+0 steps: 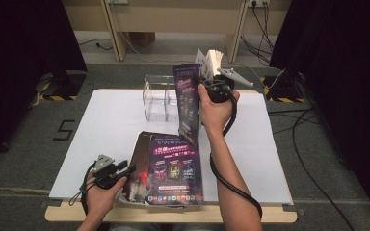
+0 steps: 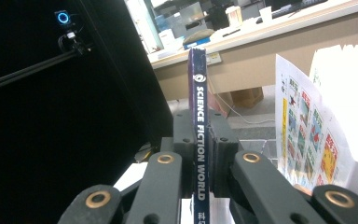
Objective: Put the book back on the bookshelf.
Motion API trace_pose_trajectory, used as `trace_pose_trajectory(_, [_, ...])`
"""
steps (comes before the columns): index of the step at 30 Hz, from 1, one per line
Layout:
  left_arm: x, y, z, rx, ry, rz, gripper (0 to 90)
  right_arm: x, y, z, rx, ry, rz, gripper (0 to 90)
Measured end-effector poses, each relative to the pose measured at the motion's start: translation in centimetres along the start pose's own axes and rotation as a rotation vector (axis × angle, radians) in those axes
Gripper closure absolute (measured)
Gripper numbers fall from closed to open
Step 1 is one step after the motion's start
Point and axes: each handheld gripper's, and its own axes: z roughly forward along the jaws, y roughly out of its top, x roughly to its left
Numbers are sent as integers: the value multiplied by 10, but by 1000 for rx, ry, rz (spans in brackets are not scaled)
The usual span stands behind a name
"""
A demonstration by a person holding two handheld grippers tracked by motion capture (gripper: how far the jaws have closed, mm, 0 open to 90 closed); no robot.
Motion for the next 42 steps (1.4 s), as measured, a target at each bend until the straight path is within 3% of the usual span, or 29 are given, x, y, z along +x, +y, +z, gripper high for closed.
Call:
trace_pose_trajectory(22, [-5,0,5,12,-21,16,582,2,16,22,-40,-30,-21,849])
trace_pose_trajectory(42, [-4,0,5,12,-20,18,585,-1,16,53,-49,-57,-16,849])
